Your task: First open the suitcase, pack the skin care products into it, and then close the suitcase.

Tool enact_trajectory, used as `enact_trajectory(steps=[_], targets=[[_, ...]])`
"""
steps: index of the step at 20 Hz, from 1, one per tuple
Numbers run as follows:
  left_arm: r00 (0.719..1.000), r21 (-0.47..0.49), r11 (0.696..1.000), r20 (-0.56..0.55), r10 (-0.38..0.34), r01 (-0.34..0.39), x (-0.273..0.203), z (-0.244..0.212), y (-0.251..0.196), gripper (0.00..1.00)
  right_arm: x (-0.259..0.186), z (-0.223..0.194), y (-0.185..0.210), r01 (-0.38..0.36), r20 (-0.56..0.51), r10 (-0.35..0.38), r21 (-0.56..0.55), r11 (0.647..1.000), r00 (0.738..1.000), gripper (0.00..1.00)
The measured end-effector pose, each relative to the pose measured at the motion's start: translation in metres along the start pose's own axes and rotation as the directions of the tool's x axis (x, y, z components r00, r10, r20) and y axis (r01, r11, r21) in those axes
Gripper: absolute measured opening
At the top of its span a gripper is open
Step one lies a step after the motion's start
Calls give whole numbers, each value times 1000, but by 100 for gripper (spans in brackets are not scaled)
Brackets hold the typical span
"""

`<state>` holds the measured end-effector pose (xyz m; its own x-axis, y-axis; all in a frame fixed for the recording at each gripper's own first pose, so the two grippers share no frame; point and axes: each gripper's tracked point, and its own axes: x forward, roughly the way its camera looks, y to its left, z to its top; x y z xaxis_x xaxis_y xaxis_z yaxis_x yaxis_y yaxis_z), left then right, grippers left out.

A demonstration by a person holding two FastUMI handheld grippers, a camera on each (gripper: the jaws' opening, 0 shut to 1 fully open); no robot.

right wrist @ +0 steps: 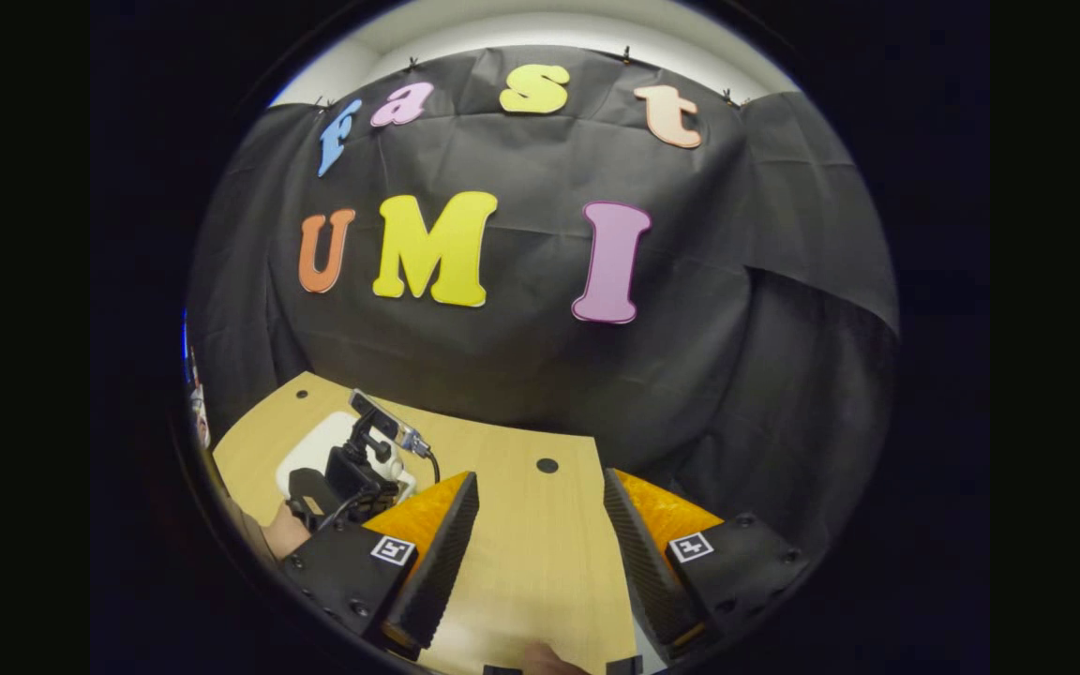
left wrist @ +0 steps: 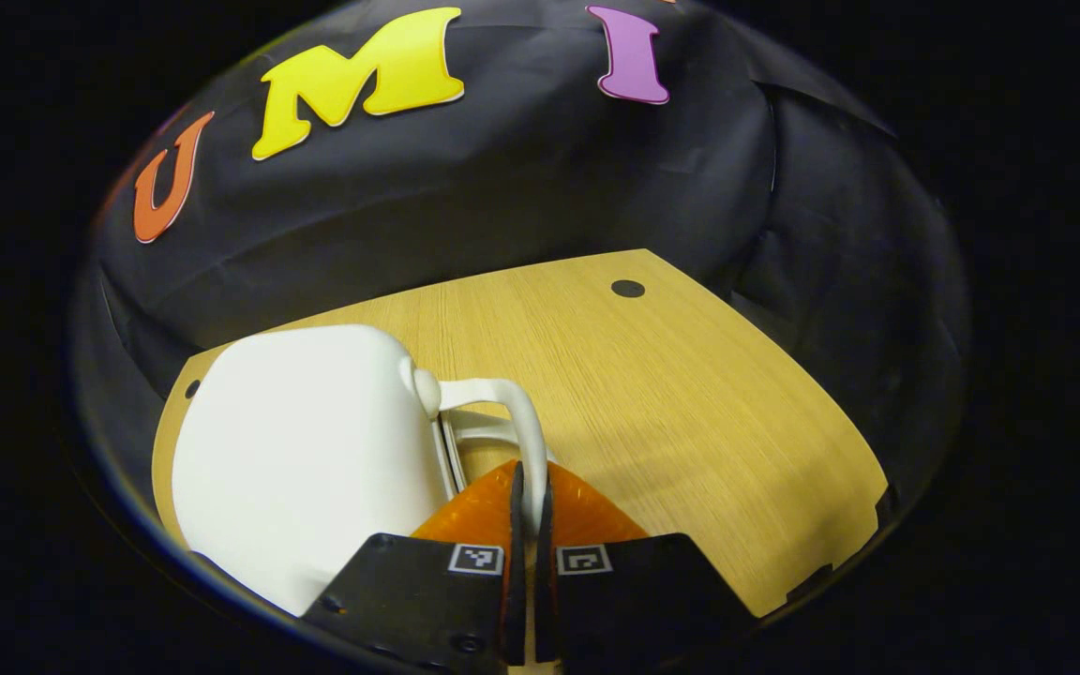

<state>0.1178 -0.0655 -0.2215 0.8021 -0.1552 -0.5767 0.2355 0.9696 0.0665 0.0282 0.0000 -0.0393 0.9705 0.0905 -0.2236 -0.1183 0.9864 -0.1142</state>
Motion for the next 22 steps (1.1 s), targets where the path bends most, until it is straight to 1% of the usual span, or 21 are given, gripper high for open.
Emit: enact_trajectory(steps=[1, 2, 3, 4, 5, 7, 10, 12, 14, 17, 19, 21, 22], targets=[[1000, 3, 1000, 5, -9, 9, -2, 3, -1, 21, 2, 2, -1, 8, 1, -8, 5, 1000, 1000, 80], [1000, -8, 1000, 4, -18, 18, -7, 1, -4, 41, 5, 4, -2, 18, 2, -18, 9, 1000, 1000, 80], [1000, -20, 1000, 5, -13, 13, -11, 2, -3, 56, 7, 7, -2, 30, 2, -30, 13, 999, 1000, 80], [1000, -38, 999, 17, -14, 15, -20, 8, -4, 58, 9, 10, 0, 40, 4, -40, 18, 999, 999, 80], [999, -58, 998, 34, -7, 9, -30, 14, -1, 79, 11, 14, 1, 47, 10, -48, 24, 999, 999, 80], [996, -97, 995, 83, 15, -7, -53, 32, 12, 98, 13, 24, 11, 53, 31, -54, 33, 998, 998, 78], [980, -141, 989, 187, 69, -43, -98, 67, 43, 98, 17, 39, 34, 51, 69, -53, 34, 998, 996, 79], [960, -163, 984, 257, 112, -72, -130, 92, 68, 98, 22, 46, 55, 39, 83, -42, 40, 998, 996, 80], [930, -184, 978, 335, 154, -96, -165, 120, 96, 97, 25, 56, 76, 28, 103, -32, 46, 999, 994, 78], [865, -198, 969, 448, 225, -149, -223, 157, 141, 97, 24, 75, 107, 13, 147, -23, 63, 998, 989, 79], [830, -187, 967, 500, 246, -174, -258, 177, 156, 97, 22, 87, 130, -6, 179, -7, 69, 998, 984, 79], [813, -176, 965, 522, 258, -193, -280, 188, 167, 97, 17, 94, 150, -21, 202, 7, 67, 998, 979, 80], [801, -173, 964, 537, 262, -200, -288, 193, 175, 97, 14, 97, 159, -25, 217, 11, 65, 998, 976, 78]])
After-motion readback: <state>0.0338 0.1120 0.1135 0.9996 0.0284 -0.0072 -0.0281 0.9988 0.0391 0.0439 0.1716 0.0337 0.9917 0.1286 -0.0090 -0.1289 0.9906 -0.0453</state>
